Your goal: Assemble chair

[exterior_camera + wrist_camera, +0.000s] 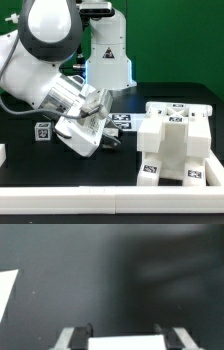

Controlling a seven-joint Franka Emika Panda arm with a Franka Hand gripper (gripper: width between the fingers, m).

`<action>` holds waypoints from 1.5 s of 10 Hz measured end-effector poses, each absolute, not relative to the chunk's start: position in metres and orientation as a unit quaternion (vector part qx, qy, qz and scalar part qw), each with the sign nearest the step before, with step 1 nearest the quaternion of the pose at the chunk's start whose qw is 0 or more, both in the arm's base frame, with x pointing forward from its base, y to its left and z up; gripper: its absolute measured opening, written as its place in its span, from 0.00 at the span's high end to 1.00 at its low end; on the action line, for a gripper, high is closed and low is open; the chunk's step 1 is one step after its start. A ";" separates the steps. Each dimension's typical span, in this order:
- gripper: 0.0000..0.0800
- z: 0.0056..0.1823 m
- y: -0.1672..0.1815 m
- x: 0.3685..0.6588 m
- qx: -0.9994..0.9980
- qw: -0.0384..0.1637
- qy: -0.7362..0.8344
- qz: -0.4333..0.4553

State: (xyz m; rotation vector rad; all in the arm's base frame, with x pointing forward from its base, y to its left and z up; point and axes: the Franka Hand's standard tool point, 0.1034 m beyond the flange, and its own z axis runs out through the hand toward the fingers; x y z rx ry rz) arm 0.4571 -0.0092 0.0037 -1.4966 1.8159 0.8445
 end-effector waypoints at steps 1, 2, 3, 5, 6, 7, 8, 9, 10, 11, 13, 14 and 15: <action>0.65 0.009 -0.022 0.461 -0.589 0.318 0.679 0.304; 0.65 0.023 -0.037 0.469 -0.609 0.309 0.677 0.276; 0.65 0.041 -0.049 0.476 -0.634 0.298 0.672 0.241; 0.65 0.063 -0.049 0.493 -0.676 0.252 0.666 0.191; 0.65 0.059 -0.048 0.495 -0.682 0.229 0.676 0.159; 0.65 0.059 -0.044 0.497 -0.685 0.216 0.681 0.140; 0.65 0.057 -0.041 0.500 -0.692 0.208 0.680 0.124; 0.65 0.053 -0.045 0.499 -0.736 0.187 0.645 0.093; 0.65 0.051 -0.051 0.496 -0.784 0.172 0.593 0.061; 0.65 0.048 -0.056 0.492 -0.816 0.158 0.555 0.037; 0.65 0.043 -0.053 0.486 -0.844 0.101 0.526 -0.032; 0.65 0.043 -0.050 0.487 -0.842 0.083 0.529 -0.064; 0.65 0.043 -0.047 0.489 -0.841 0.065 0.528 -0.099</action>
Offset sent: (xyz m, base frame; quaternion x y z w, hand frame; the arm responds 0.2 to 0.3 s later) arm 0.0220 -0.0424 0.0594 -0.0511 0.2004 -0.1560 0.9659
